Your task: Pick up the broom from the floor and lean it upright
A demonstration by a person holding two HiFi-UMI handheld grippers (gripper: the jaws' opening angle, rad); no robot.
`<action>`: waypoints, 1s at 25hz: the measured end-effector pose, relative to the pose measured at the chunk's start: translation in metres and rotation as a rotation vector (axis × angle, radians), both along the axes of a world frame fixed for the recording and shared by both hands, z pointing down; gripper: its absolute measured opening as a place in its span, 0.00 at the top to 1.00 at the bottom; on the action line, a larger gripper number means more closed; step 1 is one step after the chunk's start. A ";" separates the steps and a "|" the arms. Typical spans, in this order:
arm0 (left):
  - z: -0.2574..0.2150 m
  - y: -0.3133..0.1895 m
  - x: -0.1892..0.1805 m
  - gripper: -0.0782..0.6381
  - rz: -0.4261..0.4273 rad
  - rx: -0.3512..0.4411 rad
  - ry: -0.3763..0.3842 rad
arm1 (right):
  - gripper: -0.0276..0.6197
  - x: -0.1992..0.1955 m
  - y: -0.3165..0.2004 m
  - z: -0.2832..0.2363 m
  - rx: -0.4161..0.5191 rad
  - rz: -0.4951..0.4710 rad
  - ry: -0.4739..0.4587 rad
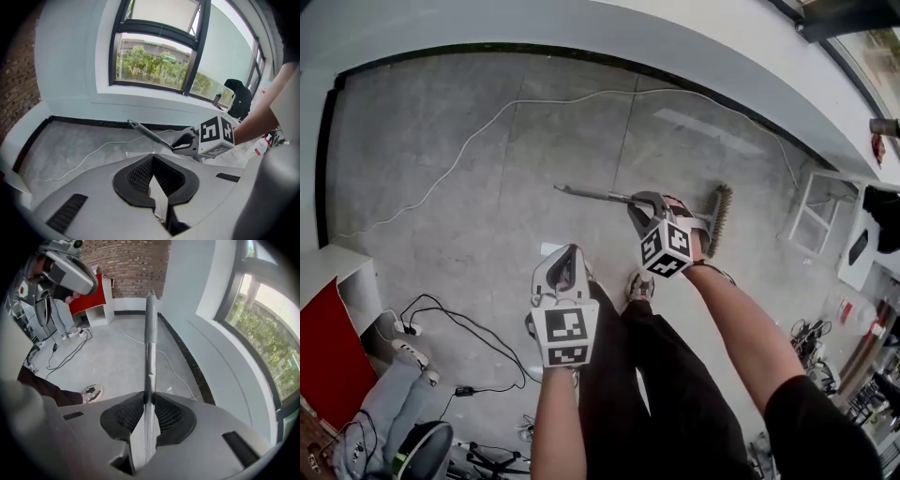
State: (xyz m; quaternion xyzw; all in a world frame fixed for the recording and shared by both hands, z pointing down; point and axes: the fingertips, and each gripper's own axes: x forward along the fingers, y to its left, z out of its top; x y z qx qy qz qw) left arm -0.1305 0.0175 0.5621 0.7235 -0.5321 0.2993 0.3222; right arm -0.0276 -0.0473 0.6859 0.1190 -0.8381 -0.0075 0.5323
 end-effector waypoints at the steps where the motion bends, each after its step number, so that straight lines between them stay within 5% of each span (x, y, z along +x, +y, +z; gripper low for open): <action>1: -0.004 -0.001 0.004 0.88 0.012 0.007 -0.003 | 0.86 0.004 -0.001 -0.008 0.012 0.007 -0.008; 14: -0.030 0.003 0.032 0.88 0.126 0.025 -0.050 | 0.86 0.026 -0.045 -0.098 0.149 0.198 -0.186; 25: -0.046 -0.015 0.051 0.88 0.186 0.055 -0.063 | 0.86 0.069 -0.126 -0.172 0.280 0.493 -0.373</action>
